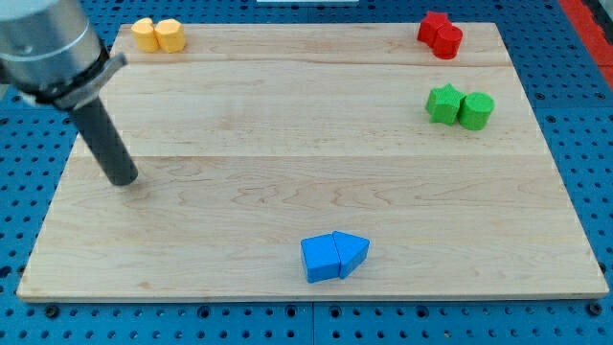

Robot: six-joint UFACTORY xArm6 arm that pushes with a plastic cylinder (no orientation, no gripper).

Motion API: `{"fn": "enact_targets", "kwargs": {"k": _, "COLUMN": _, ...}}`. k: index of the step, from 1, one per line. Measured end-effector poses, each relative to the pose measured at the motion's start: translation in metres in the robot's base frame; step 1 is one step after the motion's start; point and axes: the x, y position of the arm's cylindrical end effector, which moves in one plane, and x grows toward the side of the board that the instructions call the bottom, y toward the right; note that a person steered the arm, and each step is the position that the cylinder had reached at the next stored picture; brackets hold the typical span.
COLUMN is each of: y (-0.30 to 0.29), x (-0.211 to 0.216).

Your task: Push the blue cube slightly up

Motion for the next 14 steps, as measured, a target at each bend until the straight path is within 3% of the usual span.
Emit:
{"fn": "enact_targets", "kwargs": {"k": 2, "y": -0.01, "x": -0.091}}
{"fn": "enact_targets", "kwargs": {"k": 3, "y": -0.016, "x": -0.117}}
{"fn": "enact_targets", "kwargs": {"k": 7, "y": -0.023, "x": -0.136}}
{"fn": "enact_targets", "kwargs": {"k": 8, "y": 0.008, "x": -0.107}}
{"fn": "enact_targets", "kwargs": {"k": 12, "y": 0.132, "x": 0.157}}
{"fn": "enact_targets", "kwargs": {"k": 14, "y": 0.161, "x": 0.16}}
